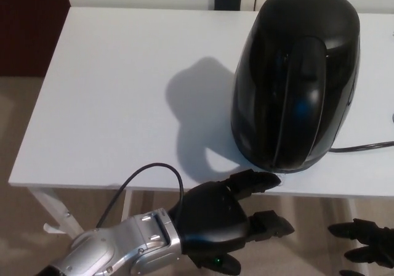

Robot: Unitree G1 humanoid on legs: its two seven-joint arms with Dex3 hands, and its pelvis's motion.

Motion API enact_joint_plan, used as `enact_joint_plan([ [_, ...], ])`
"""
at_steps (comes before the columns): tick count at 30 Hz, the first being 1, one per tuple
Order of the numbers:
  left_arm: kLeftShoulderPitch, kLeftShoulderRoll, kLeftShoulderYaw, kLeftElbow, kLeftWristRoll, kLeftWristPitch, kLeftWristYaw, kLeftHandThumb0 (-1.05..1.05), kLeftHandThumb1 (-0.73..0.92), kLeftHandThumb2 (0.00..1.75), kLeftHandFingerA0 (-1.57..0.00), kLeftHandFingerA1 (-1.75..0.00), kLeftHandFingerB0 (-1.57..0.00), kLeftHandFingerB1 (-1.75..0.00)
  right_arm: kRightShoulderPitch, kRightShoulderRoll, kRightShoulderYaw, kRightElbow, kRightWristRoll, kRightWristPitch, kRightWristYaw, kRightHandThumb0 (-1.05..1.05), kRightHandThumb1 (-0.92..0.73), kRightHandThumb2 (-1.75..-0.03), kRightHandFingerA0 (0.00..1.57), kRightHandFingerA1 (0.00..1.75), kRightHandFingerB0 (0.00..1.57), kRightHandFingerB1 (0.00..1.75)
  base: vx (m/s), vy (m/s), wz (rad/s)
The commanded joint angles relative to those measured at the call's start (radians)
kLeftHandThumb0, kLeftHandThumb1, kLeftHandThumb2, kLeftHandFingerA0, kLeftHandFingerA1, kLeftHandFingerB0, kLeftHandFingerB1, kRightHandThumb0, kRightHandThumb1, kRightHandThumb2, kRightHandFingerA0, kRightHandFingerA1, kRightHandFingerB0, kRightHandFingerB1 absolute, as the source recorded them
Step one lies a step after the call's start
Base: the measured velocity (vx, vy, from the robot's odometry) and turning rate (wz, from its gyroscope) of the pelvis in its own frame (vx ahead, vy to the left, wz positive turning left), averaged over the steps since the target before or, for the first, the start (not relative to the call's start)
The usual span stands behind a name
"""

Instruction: The robot walk towards a table in front and click the button on the base of the boilling pot using its left middle finger

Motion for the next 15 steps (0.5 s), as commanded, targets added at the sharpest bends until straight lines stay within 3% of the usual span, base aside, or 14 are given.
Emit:
enact_joint_plan([
  [1, -0.011, 0.004, -0.012, 0.035, 0.019, 0.069, -0.091, -0.66, 0.58, 0.84, -0.19, -0.41, -0.14, -0.38, -0.010, -0.033, 0.006, 0.000, -0.022, -0.030, -0.004, -0.53, -0.64, -0.60, 0.33, 0.34, 0.49, 0.36, 0.00, 0.000, 0.00],
  [5, -0.021, 0.006, -0.021, 0.044, 0.022, 0.075, -0.107, -0.68, 0.59, 0.85, -0.20, -0.42, -0.13, -0.39, -0.028, -0.037, 0.010, 0.045, -0.019, -0.084, -0.004, -0.55, -0.65, -0.60, 0.40, 0.35, 0.58, 0.38, 0.00, 0.000, 0.00],
  [10, -0.004, 0.021, -0.019, 0.014, 0.011, 0.062, -0.094, -0.67, 0.57, 0.84, -0.21, -0.42, -0.15, -0.39, -0.030, -0.030, 0.003, 0.063, 0.003, -0.105, 0.004, -0.56, -0.63, -0.61, 0.41, 0.37, 0.57, 0.38, 0.00, 0.000, 0.00],
  [11, 0.008, 0.031, -0.015, -0.001, 0.009, 0.041, -0.052, -0.62, 0.67, 0.61, -0.30, -0.32, -0.23, -0.28, -0.027, -0.026, 0.001, 0.064, 0.003, -0.095, -0.004, -0.55, -0.62, -0.59, 0.37, 0.36, 0.58, 0.38, 0.00, 0.000, 0.00],
  [13, 0.016, 0.039, -0.015, -0.021, 0.010, 0.038, -0.052, -0.63, 0.69, 0.60, -0.29, -0.31, -0.23, -0.28, -0.025, -0.026, 0.002, 0.055, -0.004, -0.060, -0.009, -0.56, -0.62, -0.59, 0.35, 0.35, 0.52, 0.37, 0.00, 0.000, 0.00],
  [14, 0.021, 0.046, -0.014, -0.039, 0.010, 0.036, -0.057, -0.67, 0.57, 0.84, -0.21, -0.42, -0.16, -0.39, -0.027, -0.027, 0.009, 0.045, -0.020, -0.021, -0.015, -0.57, -0.62, -0.59, 0.34, 0.35, 0.51, 0.37, 0.00, 0.000, 0.00],
  [15, 0.033, 0.060, -0.007, -0.074, -0.002, 0.028, -0.068, -0.66, 0.57, 0.84, -0.19, -0.42, -0.14, -0.39, -0.031, -0.023, 0.008, 0.046, -0.012, -0.010, -0.005, -0.70, -0.52, -0.89, 0.31, 0.51, 0.24, 0.44, 0.00, 0.000, 0.00],
])
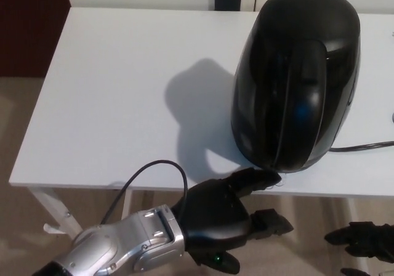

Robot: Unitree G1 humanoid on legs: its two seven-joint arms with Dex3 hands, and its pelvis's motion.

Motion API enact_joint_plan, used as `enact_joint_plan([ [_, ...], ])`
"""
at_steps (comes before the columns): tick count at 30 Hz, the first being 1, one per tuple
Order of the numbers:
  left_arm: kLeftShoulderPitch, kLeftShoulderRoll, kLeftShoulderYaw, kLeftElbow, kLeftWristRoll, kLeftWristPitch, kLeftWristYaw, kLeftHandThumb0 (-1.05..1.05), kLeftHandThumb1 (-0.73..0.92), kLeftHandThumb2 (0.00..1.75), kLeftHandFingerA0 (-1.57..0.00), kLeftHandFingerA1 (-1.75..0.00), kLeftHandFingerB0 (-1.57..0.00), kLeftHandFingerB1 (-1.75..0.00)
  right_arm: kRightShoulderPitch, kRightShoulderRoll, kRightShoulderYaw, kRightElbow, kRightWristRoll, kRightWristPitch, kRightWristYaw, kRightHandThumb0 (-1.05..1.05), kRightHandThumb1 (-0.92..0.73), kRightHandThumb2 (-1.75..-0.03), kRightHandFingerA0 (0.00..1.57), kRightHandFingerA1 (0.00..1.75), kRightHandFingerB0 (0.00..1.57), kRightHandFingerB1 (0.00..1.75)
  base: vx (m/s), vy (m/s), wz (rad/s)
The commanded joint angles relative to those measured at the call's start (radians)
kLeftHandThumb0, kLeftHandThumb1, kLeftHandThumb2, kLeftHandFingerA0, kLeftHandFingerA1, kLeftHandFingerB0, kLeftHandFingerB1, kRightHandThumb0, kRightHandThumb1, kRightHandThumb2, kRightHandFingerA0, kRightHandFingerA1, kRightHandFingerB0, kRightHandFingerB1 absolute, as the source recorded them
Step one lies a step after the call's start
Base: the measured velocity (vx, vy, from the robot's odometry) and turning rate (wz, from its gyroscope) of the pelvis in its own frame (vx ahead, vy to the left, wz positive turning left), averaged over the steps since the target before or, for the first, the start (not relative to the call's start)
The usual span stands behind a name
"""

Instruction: The robot walk towards a table in front and click the button on the base of the boilling pot using its left middle finger

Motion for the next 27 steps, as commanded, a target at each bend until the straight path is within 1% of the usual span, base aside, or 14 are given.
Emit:
enact_joint_plan([
  [1, 0.048, 0.058, 0.012, -0.072, -0.009, 0.000, -0.037, -0.66, 0.57, 0.83, -0.21, -0.42, -0.15, -0.39, -0.002, -0.005, -0.005, -0.013, 0.000, 0.069, 0.002, -0.66, -0.61, -0.59, 0.32, 0.39, 0.28, 0.31, 0.00, 0.000, 0.00],
  [2, 0.060, 0.067, 0.016, -0.091, -0.016, -0.006, -0.033, -0.66, 0.56, 0.83, -0.21, -0.42, -0.15, -0.39, 0.003, -0.002, -0.009, -0.029, 0.007, 0.095, 0.007, -0.68, -0.49, -0.81, 0.24, 0.48, 0.18, 0.41, 0.00, 0.000, 0.00],
  [3, 0.067, 0.072, 0.019, -0.102, -0.022, -0.009, -0.034, -0.66, 0.56, 0.83, -0.21, -0.42, -0.15, -0.39, 0.006, 0.000, -0.011, -0.037, 0.012, 0.111, 0.011, -0.68, -0.49, -0.81, 0.24, 0.48, 0.18, 0.41, 0.00, 0.000, 0.00],
  [4, 0.078, 0.082, 0.023, -0.125, -0.027, -0.011, -0.040, -0.66, 0.57, 0.83, -0.20, -0.42, -0.15, -0.39, 0.004, 0.000, -0.013, -0.027, 0.016, 0.100, 0.010, -0.63, -0.60, -0.58, 0.35, 0.40, 0.30, 0.32, 0.00, 0.000, 0.00],
  [5, 0.096, 0.096, 0.029, -0.160, -0.033, -0.010, -0.052, -0.61, 0.71, 0.61, -0.27, -0.30, -0.21, -0.28, 0.010, -0.002, -0.014, -0.034, 0.018, 0.095, 0.012, -0.58, -0.47, -0.87, 0.41, 0.58, 0.28, 0.47, 0.00, 0.000, 0.00],
  [6, 0.113, 0.107, 0.034, -0.183, -0.042, -0.013, -0.056, -0.60, 0.70, 0.61, -0.28, -0.31, -0.23, -0.28, 0.014, -0.003, -0.015, -0.037, 0.024, 0.087, 0.017, -0.57, -0.59, -0.58, 0.49, 0.44, 0.43, 0.36, 0.00, 0.000, 0.00],
  [7, 0.126, 0.114, 0.038, -0.196, -0.050, -0.018, -0.054, -0.60, 0.70, 0.61, -0.28, -0.31, -0.23, -0.28, 0.016, -0.002, -0.017, -0.037, 0.031, 0.080, 0.022, -0.57, -0.59, -0.58, 0.49, 0.44, 0.43, 0.36, 0.00, 0.000, 0.00],
  [8, 0.145, 0.130, 0.045, -0.226, -0.058, -0.021, -0.060, -0.60, 0.70, 0.61, -0.28, -0.31, -0.22, -0.28, 0.018, -0.006, -0.016, -0.039, 0.033, 0.058, 0.027, -0.56, -0.61, -0.58, 0.57, 0.47, 0.49, 0.39, 0.00, 0.000, 0.00],
  [9, 0.159, 0.141, 0.050, -0.244, -0.064, -0.028, -0.058, -0.60, 0.69, 0.61, -0.29, -0.31, -0.23, -0.28, 0.018, -0.005, -0.017, -0.045, 0.034, 0.077, 0.028, -0.58, -0.56, -0.57, 0.51, 0.47, 0.36, 0.39, 0.00, 0.000, 0.00],
  [12, 0.220, 0.189, 0.071, -0.311, -0.072, -0.042, -0.059, -0.61, 0.71, 0.62, -0.27, -0.30, -0.21, -0.28, 0.013, 0.004, -0.017, -0.052, 0.025, 0.130, 0.021, -0.55, -0.54, -0.56, 0.47, 0.46, 0.31, 0.36, 0.00, 0.000, 0.00],
  [13, 0.247, 0.207, 0.078, -0.322, -0.073, -0.047, -0.048, -0.67, 0.58, 0.85, -0.21, -0.43, -0.16, -0.39, 0.015, 0.005, -0.015, -0.060, 0.019, 0.149, 0.016, -0.52, -0.57, -0.57, 0.54, 0.45, 0.31, 0.35, 0.00, 0.000, 0.00],
  [15, 0.290, 0.235, 0.091, -0.313, -0.076, -0.061, -0.017, -0.67, 0.58, 0.85, -0.23, -0.44, -0.16, -0.39, 0.025, 0.005, -0.012, -0.084, 0.011, 0.174, 0.011, -0.51, -0.59, -0.58, 0.56, 0.45, 0.32, 0.35, 0.00, 0.000, 0.00],
  [22, 0.400, 0.251, 0.149, -0.034, -0.111, -0.034, 0.078, -0.69, 0.58, 0.85, -0.19, -0.42, -0.13, -0.38, 0.066, 0.007, 0.004, -0.105, -0.017, 0.206, -0.020, -0.40, -0.60, -0.58, 0.60, 0.42, 0.34, 0.34, 0.00, 0.000, 0.00],
  [27, 0.396, 0.169, 0.243, 0.377, -0.237, 0.008, 0.120, -0.71, 0.58, 0.87, -0.22, -0.45, -0.10, -0.38, 0.111, 0.010, 0.018, -0.092, -0.024, 0.186, -0.030, -0.42, -0.60, -0.57, 0.62, 0.43, 0.34, 0.34, 0.00, 0.000, 0.00],
])
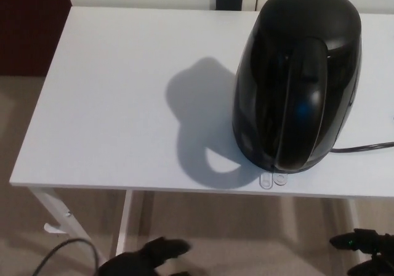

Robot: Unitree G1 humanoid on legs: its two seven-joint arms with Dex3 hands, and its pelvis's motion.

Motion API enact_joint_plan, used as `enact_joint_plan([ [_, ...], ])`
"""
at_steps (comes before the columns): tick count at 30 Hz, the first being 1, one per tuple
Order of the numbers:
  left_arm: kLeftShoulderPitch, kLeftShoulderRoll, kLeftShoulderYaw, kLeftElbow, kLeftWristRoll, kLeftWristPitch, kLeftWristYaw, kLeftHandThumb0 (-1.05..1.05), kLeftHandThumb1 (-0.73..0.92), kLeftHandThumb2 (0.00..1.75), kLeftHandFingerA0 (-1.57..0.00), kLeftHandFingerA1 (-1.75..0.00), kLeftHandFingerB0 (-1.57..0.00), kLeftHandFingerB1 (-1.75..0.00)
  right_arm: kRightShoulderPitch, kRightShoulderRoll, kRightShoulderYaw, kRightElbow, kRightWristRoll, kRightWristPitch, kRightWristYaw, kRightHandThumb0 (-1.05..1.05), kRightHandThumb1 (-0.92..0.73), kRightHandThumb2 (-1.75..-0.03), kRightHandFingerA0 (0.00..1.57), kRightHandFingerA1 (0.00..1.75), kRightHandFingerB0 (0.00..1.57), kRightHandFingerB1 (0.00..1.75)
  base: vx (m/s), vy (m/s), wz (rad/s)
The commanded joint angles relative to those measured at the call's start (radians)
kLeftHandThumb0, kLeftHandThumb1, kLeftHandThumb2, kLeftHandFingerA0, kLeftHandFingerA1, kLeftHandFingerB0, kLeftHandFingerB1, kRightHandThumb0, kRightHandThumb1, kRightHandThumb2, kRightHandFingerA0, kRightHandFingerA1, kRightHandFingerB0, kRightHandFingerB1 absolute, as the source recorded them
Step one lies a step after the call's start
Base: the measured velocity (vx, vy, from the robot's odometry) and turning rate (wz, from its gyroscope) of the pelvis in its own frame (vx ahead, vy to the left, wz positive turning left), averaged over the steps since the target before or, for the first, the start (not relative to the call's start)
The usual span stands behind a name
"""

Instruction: The robot walk towards a table in front and click the button on the base of the boilling pot using its left middle finger

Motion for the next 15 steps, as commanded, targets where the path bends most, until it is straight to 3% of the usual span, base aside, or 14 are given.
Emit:
enact_joint_plan([
  [1, 0.013, -0.078, 0.134, 0.416, -0.220, 0.045, 0.053, -0.70, 0.54, 0.85, -0.28, -0.46, -0.11, -0.38, 0.059, 0.000, 0.012, 0.007, -0.026, 0.016, -0.032, -0.43, -0.60, -0.57, 0.62, 0.42, 0.34, 0.34, 0.00, 0.000, 0.00],
  [2, 0.016, -0.107, 0.185, 0.487, -0.301, 0.047, 0.012, -0.70, 0.54, 0.85, -0.28, -0.46, -0.11, -0.38, 0.067, 0.000, 0.014, 0.000, -0.030, 0.021, -0.034, -0.43, -0.60, -0.57, 0.62, 0.42, 0.34, 0.34, 0.00, 0.000, 0.00],
  [3, 0.022, -0.119, 0.213, 0.516, -0.342, 0.034, -0.014, -0.70, 0.54, 0.84, -0.27, -0.45, -0.12, -0.38, 0.075, -0.001, 0.014, -0.003, -0.031, 0.018, -0.038, -0.49, -0.50, -0.77, 0.55, 0.54, 0.29, 0.45, 0.00, 0.000, 0.00],
  [4, 0.030, -0.128, 0.247, 0.527, -0.390, 0.029, -0.055, -0.67, 0.52, 0.81, -0.27, -0.45, -0.12, -0.38, 0.077, -0.001, 0.017, -0.001, -0.038, 0.017, -0.044, -0.41, -0.60, -0.58, 0.61, 0.42, 0.35, 0.34, 0.00, 0.000, 0.00],
  [7, 0.036, -0.143, 0.334, 0.539, -0.482, 0.054, -0.139, -0.63, 0.49, 0.77, -0.29, -0.45, -0.16, -0.38, 0.072, 0.005, 0.021, 0.014, -0.043, 0.015, -0.050, -0.39, -0.61, -0.58, 0.60, 0.42, 0.35, 0.34, 0.00, 0.000, 0.00],
  [15, 0.010, -0.140, 0.439, 0.610, -0.498, 0.097, -0.192, -0.66, 0.49, 0.79, -0.27, -0.44, -0.18, -0.39, 0.086, 0.025, 0.005, 0.022, -0.018, 0.021, -0.061, -0.38, -0.61, -0.58, 0.58, 0.43, 0.34, 0.35, 0.00, 0.000, 0.00],
])
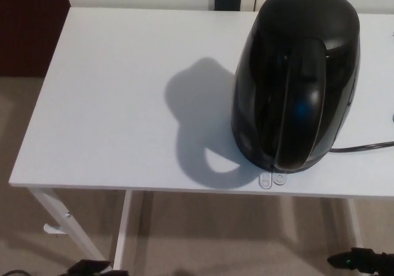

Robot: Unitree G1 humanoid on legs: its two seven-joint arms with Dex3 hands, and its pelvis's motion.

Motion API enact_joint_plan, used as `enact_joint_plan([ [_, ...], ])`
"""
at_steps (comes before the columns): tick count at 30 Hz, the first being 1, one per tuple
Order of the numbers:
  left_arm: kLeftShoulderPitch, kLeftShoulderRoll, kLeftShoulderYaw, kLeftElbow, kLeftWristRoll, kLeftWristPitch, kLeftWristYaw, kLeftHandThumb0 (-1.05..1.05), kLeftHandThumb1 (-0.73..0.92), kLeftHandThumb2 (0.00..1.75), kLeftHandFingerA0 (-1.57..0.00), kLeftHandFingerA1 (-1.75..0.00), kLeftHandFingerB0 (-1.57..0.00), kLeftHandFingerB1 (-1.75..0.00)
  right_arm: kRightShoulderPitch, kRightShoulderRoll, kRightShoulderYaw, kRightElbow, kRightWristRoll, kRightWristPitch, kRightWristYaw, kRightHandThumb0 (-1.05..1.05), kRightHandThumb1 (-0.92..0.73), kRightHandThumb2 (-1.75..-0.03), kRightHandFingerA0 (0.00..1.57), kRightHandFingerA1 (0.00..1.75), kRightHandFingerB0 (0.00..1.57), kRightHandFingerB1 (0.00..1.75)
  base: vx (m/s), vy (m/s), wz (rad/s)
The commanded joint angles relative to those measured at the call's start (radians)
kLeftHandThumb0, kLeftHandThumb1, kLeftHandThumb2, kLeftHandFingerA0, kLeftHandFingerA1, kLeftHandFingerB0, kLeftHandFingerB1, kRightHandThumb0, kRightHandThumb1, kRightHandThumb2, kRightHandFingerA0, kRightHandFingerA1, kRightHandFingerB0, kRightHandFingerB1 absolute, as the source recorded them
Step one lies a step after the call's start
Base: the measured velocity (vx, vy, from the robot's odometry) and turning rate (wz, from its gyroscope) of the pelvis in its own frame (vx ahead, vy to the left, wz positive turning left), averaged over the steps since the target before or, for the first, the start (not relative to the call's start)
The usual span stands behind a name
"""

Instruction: The robot walk towards a table in front and click the button on the base of the boilling pot using its left middle finger

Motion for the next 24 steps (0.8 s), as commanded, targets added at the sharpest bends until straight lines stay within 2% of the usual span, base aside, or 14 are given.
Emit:
enact_joint_plan([
  [1, -0.002, -0.021, 0.174, 0.154, -0.293, 0.096, -0.142, -0.66, 0.49, 0.79, -0.27, -0.44, -0.18, -0.39, 0.036, 0.011, -0.014, 0.022, -0.002, 0.022, -0.047, -0.38, -0.61, -0.58, 0.58, 0.43, 0.34, 0.35, 0.00, 0.000, 0.00],
  [7, -0.003, -0.028, 0.214, 0.176, -0.301, 0.080, -0.167, -0.65, 0.48, 0.78, -0.27, -0.44, -0.18, -0.39, 0.039, 0.011, -0.009, 0.039, -0.005, 0.015, -0.047, -0.39, -0.60, -0.58, 0.58, 0.43, 0.35, 0.34, 0.00, 0.000, 0.00],
  [8, -0.003, -0.027, 0.211, 0.177, -0.294, 0.066, -0.160, -0.66, 0.48, 0.78, -0.29, -0.44, -0.19, -0.39, 0.041, 0.009, -0.008, 0.036, -0.011, 0.008, -0.055, -0.48, -0.49, -0.76, 0.53, 0.54, 0.30, 0.45, 0.00, 0.000, 0.00],
  [9, -0.003, -0.026, 0.213, 0.177, -0.292, 0.066, -0.162, -0.66, 0.48, 0.78, -0.29, -0.44, -0.19, -0.39, 0.042, 0.009, -0.008, 0.035, -0.012, 0.004, -0.059, -0.47, -0.49, -0.76, 0.53, 0.54, 0.30, 0.45, 0.00, 0.000, 0.00],
  [10, -0.004, -0.027, 0.213, 0.177, -0.290, 0.068, -0.162, -0.66, 0.48, 0.78, -0.29, -0.44, -0.19, -0.39, 0.043, 0.009, -0.008, 0.032, -0.012, 0.006, -0.060, -0.39, -0.60, -0.58, 0.59, 0.43, 0.35, 0.35, 0.00, 0.000, 0.00],
  [11, -0.006, -0.027, 0.214, 0.177, -0.291, 0.069, -0.163, -0.66, 0.48, 0.78, -0.29, -0.44, -0.19, -0.39, 0.043, 0.009, -0.008, 0.030, -0.010, 0.008, -0.060, -0.47, -0.50, -0.76, 0.53, 0.54, 0.30, 0.45, 0.00, 0.000, 0.00],
  [18, -0.010, -0.022, 0.205, 0.156, -0.313, 0.092, -0.188, -0.66, 0.49, 0.78, -0.29, -0.44, -0.18, -0.39, 0.035, 0.013, -0.011, 0.038, -0.003, 0.010, -0.068, -0.46, -0.49, -0.75, 0.53, 0.53, 0.30, 0.45, 0.00, 0.000, 0.00],
  [19, -0.011, -0.023, 0.207, 0.157, -0.322, 0.087, -0.192, -0.65, 0.48, 0.78, -0.29, -0.44, -0.18, -0.39, 0.032, 0.015, -0.014, 0.045, 0.000, 0.005, -0.070, -0.38, -0.60, -0.58, 0.59, 0.43, 0.35, 0.35, 0.00, 0.000, 0.00],
  [22, -0.017, -0.023, 0.208, 0.165, -0.340, 0.080, -0.199, -0.66, 0.48, 0.78, -0.29, -0.45, -0.19, -0.39, 0.023, 0.018, -0.016, 0.047, -0.002, 0.010, -0.072, -0.38, -0.60, -0.58, 0.58, 0.43, 0.35, 0.35, 0.00, 0.000, 0.00],
  [23, -0.019, -0.022, 0.206, 0.164, -0.340, 0.084, -0.199, -0.66, 0.48, 0.78, -0.28, -0.44, -0.19, -0.39, 0.021, 0.018, -0.015, 0.047, -0.005, 0.010, -0.076, -0.46, -0.49, -0.76, 0.53, 0.54, 0.30, 0.45, 0.00, 0.000, 0.00],
  [24, -0.020, -0.020, 0.203, 0.162, -0.338, 0.090, -0.199, -0.66, 0.48, 0.78, -0.28, -0.44, -0.19, -0.39, 0.019, 0.018, -0.015, 0.049, -0.009, 0.007, -0.081, -0.46, -0.49, -0.76, 0.53, 0.54, 0.30, 0.45, 0.00, 0.000, 0.00],
])
